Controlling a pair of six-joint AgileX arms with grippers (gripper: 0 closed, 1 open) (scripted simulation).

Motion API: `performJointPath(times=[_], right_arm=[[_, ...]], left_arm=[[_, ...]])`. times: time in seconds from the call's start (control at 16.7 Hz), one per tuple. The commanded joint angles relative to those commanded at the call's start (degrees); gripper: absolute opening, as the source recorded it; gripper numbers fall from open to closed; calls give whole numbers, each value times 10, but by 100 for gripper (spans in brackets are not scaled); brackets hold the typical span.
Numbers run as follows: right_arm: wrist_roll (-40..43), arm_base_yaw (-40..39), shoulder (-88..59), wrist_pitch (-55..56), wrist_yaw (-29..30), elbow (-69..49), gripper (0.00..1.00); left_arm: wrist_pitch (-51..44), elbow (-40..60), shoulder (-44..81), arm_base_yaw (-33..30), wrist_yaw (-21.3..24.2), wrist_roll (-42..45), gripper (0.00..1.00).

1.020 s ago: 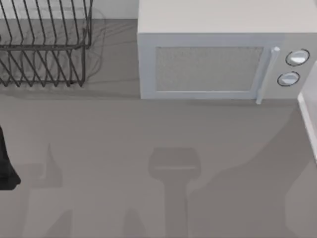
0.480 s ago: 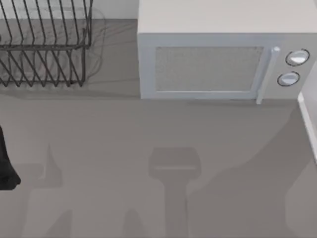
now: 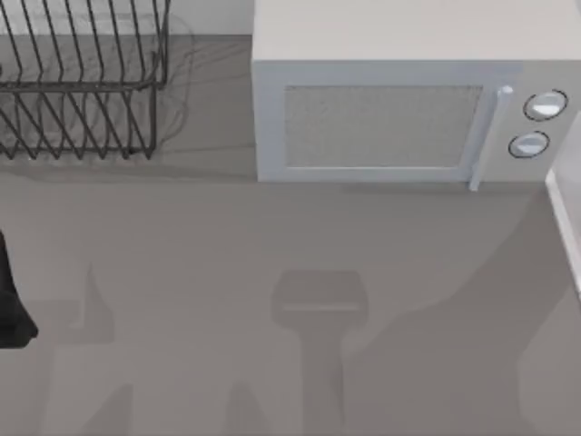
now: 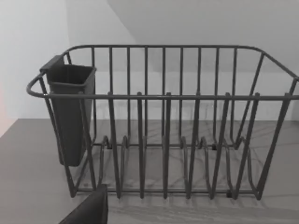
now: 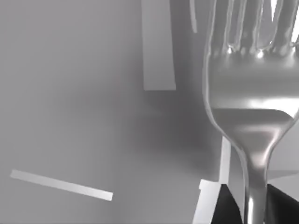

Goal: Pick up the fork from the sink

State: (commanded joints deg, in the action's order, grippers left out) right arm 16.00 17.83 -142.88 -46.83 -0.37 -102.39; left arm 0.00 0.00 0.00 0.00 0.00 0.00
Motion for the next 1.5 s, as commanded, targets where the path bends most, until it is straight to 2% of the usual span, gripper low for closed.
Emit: performJointPath(times=[0.54,1.02,1.26,1.5], right_arm=[[2,1,88,-231,-1,-138,0],[-6,-7,103,-248,0,-143,0],[-76,-72,175,-262,9,-84,0],[-192,-179,298,-284,20,18,0]], left_arm=[[0,0,0,0,0,0,100],[0,0,0,0,0,0,100],[0,0,0,0,0,0,100],[0,0,0,0,0,0,100]])
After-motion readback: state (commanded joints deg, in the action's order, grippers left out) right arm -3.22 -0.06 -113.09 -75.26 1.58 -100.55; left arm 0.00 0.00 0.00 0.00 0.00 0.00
